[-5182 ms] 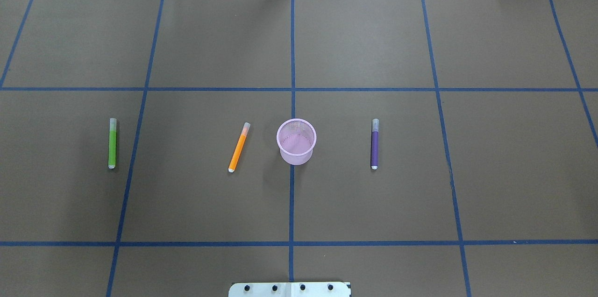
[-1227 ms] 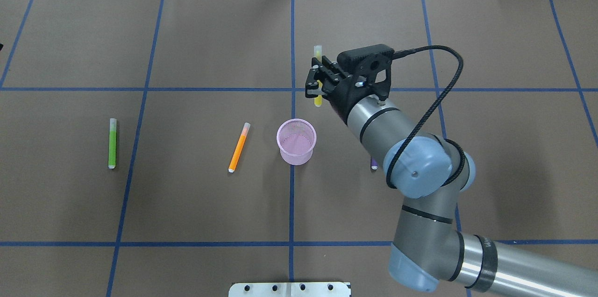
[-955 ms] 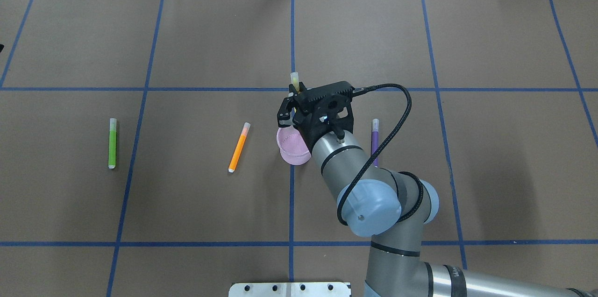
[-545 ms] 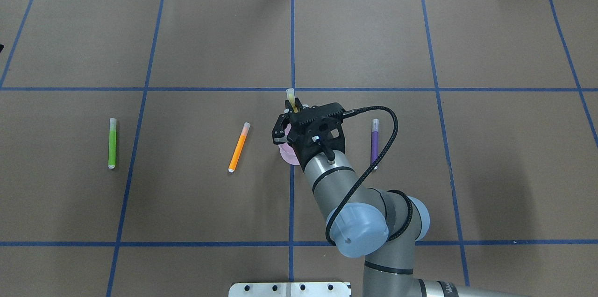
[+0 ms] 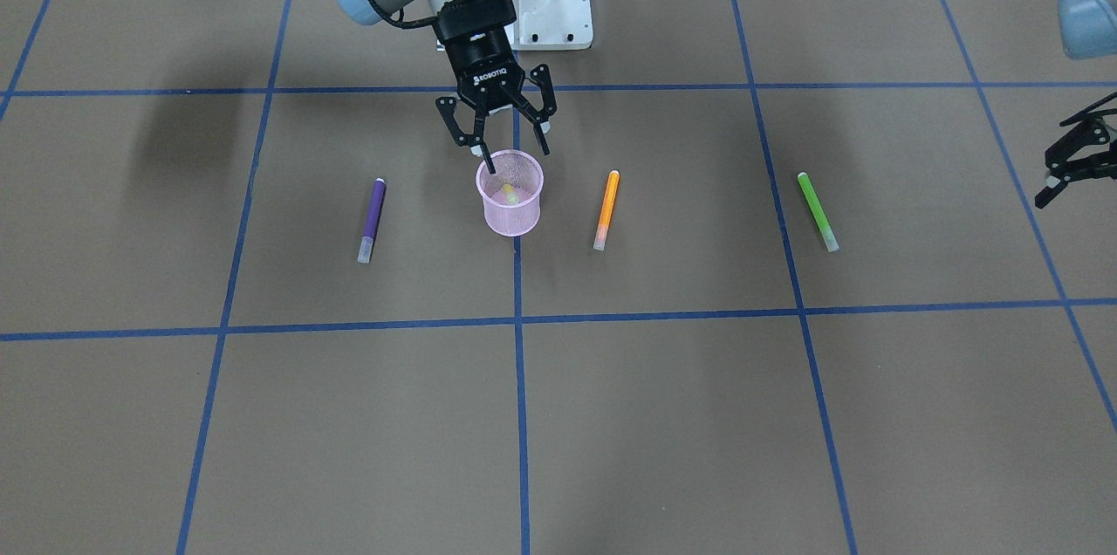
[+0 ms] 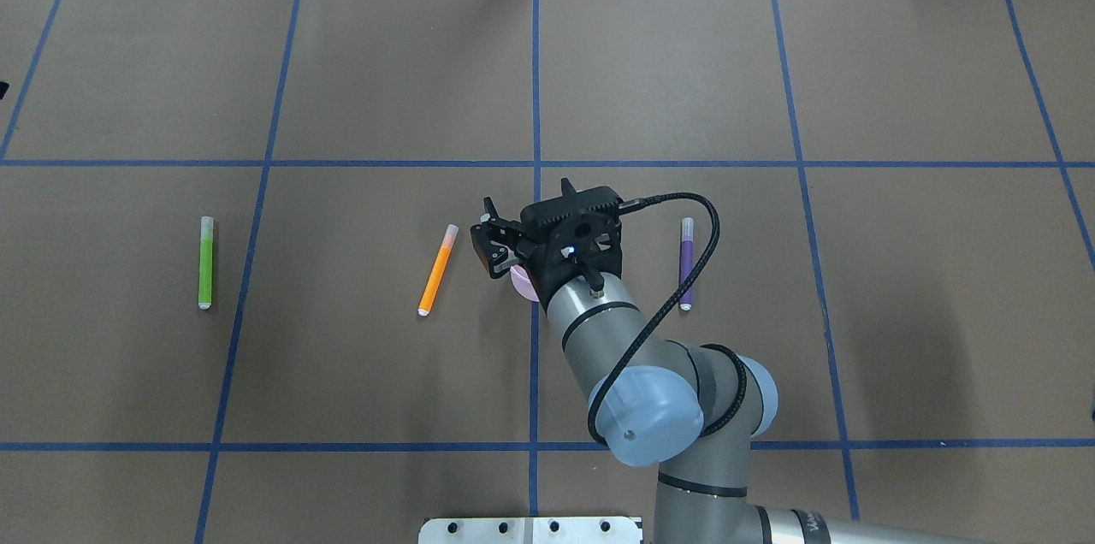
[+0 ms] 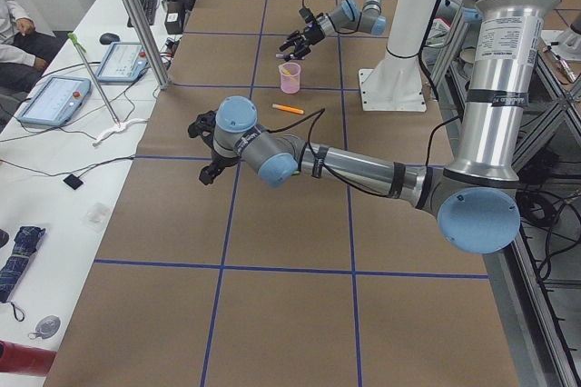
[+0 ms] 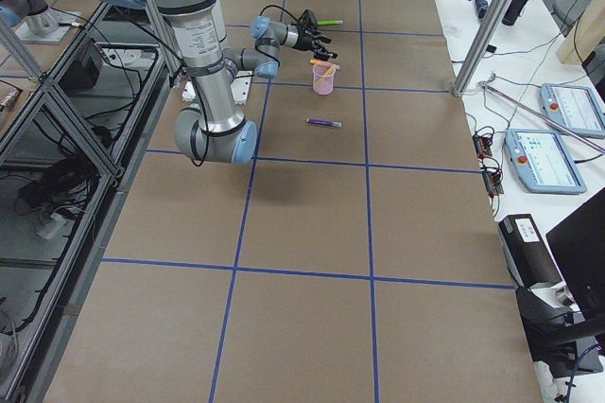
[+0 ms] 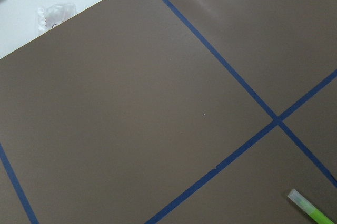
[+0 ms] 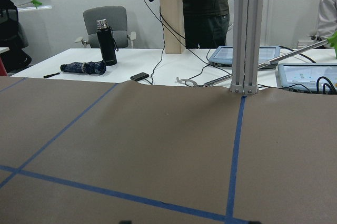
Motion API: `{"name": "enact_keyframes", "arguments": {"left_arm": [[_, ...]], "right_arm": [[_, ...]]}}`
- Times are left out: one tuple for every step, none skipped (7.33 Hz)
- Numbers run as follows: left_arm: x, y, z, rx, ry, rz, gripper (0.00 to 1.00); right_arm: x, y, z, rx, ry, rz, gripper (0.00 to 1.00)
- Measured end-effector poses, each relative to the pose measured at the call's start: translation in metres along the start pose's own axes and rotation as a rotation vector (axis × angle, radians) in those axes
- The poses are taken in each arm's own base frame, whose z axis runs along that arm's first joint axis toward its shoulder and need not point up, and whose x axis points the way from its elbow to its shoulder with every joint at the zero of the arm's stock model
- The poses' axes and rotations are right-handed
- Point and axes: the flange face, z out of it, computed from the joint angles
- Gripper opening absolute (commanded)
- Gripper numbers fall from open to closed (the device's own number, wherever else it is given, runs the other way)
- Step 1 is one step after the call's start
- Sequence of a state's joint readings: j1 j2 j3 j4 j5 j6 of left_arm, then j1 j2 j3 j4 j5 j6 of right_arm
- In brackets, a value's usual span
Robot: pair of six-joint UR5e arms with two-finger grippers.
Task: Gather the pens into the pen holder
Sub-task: 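Lower the yellow marker into the pink cup and open the right gripper, then lift the right gripper away while the left gripper reaches to the green marker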
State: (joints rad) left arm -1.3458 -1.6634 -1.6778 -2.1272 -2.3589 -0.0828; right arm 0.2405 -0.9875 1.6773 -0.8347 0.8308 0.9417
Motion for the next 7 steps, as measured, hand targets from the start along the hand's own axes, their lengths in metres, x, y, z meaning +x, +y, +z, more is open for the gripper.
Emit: {"name": "enact_keyframes", "arguments": {"left_arm": [[0.011, 0.0, 0.01, -0.007, 0.016, -0.066, 1.0], [0.027, 0.002, 0.024, -0.015, 0.039, -0.156, 1.0], [0.045, 0.007, 0.042, -0.026, 0.056, -0.253, 1.0], [0.063, 0.013, 0.063, -0.038, 0.044, -0.324, 1.0], [0.082, 0.021, 0.09, -0.052, -0.002, -0.377, 1.0], [0.106, 0.029, 0.119, -0.059, -0.057, -0.42, 1.0], [0.129, 0.037, 0.145, -0.066, -0.098, -0.459, 1.0]], "right_arm": [[0.013, -0.018, 0.014, -0.038, -0.012, 0.024, 0.99], [0.035, -0.038, 0.033, -0.108, 0.005, 0.044, 0.99], [0.061, -0.061, 0.049, -0.197, 0.038, 0.058, 0.99], [0.091, -0.086, 0.062, -0.289, 0.068, 0.076, 0.99], [0.126, -0.113, 0.073, -0.39, 0.097, 0.103, 1.0], [0.167, -0.144, 0.08, -0.495, 0.125, 0.143, 1.0], [0.209, -0.176, 0.081, -0.584, 0.144, 0.191, 1.0]]}}
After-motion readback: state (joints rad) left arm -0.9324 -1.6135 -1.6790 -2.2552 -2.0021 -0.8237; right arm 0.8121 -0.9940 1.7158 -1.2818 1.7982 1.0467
